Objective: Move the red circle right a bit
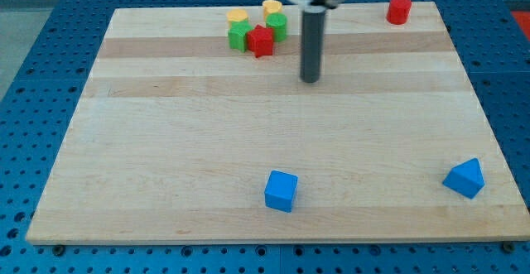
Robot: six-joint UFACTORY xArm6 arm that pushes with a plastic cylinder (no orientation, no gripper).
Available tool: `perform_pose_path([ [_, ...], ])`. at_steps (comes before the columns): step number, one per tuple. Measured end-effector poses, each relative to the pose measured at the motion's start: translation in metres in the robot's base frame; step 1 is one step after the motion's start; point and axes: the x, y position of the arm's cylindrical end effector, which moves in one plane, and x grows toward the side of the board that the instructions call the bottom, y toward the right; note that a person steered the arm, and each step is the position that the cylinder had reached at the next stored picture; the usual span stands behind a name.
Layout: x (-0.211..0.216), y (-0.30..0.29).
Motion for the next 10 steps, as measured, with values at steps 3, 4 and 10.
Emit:
perform_pose_path([
  [3, -0.055, 0.123],
  [4, -0.078, 0.151],
  [10, -0.142, 0.130],
])
